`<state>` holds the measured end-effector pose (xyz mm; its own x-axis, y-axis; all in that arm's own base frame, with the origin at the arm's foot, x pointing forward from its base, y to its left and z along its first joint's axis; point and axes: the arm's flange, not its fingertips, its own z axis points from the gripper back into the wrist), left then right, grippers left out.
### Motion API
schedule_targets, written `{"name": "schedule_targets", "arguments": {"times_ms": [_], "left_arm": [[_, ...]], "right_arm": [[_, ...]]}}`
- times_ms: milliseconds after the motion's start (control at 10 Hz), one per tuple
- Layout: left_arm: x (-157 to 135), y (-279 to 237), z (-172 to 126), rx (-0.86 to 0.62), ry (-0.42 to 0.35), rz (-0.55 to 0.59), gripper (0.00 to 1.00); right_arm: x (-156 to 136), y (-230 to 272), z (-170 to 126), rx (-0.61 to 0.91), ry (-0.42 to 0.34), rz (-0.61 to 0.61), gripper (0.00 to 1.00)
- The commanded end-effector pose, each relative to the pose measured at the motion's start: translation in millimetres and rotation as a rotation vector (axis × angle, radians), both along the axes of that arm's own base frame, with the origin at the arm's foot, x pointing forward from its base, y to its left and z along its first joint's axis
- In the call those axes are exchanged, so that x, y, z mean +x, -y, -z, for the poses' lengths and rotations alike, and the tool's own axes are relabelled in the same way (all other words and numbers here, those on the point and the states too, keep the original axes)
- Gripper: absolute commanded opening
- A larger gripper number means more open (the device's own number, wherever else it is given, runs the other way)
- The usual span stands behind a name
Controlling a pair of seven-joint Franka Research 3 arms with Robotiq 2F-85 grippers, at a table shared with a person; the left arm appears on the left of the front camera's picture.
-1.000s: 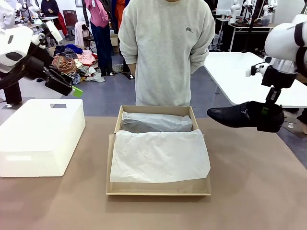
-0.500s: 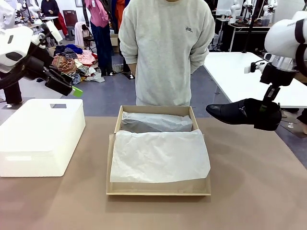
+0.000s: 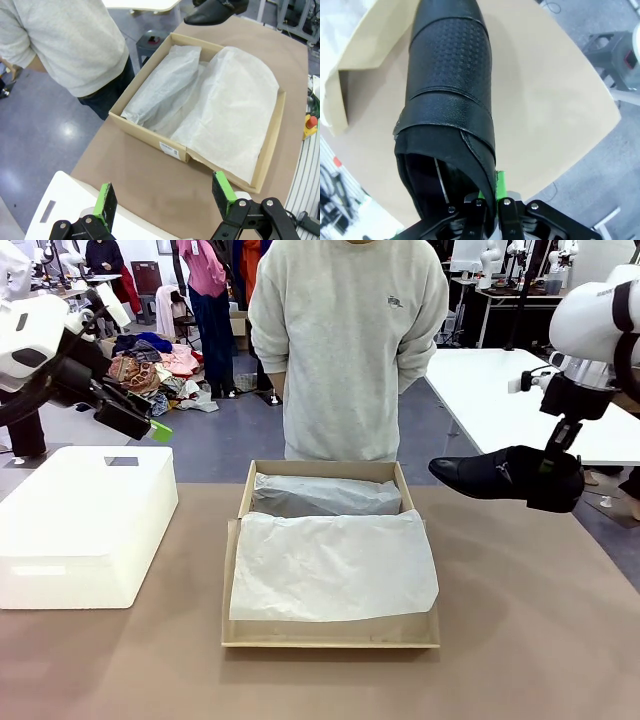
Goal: Pack the shoes into the box.
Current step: Place the other shoe of the Shoes into the Shoes Box.
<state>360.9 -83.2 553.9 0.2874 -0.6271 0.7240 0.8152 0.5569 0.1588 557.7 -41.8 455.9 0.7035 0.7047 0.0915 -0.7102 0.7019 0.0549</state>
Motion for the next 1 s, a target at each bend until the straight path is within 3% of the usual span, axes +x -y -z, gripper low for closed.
{"name": "schedule_targets", "arguments": {"times_ms": [0,200,400,800,900], "left_arm": [[-0.2,-1.5,1.6,-0.012,0.004,0.016,1.0],[-0.2,-1.5,1.6,-0.012,0.004,0.016,1.0],[-0.2,-1.5,1.6,-0.012,0.004,0.016,1.0],[-0.2,-1.5,1.6,-0.012,0.004,0.016,1.0],[-0.2,-1.5,1.6,-0.012,0.004,0.016,1.0]], "right_arm": [[-2.3,-22.7,-38.9,-0.029,0.064,0.21,0.0],[-8.2,-43.2,-56.4,-0.03,0.072,0.321,0.0],[-15.8,-76.1,-66.4,-0.021,0.025,0.471,0.0],[-19.4,-134.2,-78.1,-0.099,0.093,0.765,0.0],[-20.1,-141.3,-81.8,-0.075,0.075,0.759,0.0]]}}
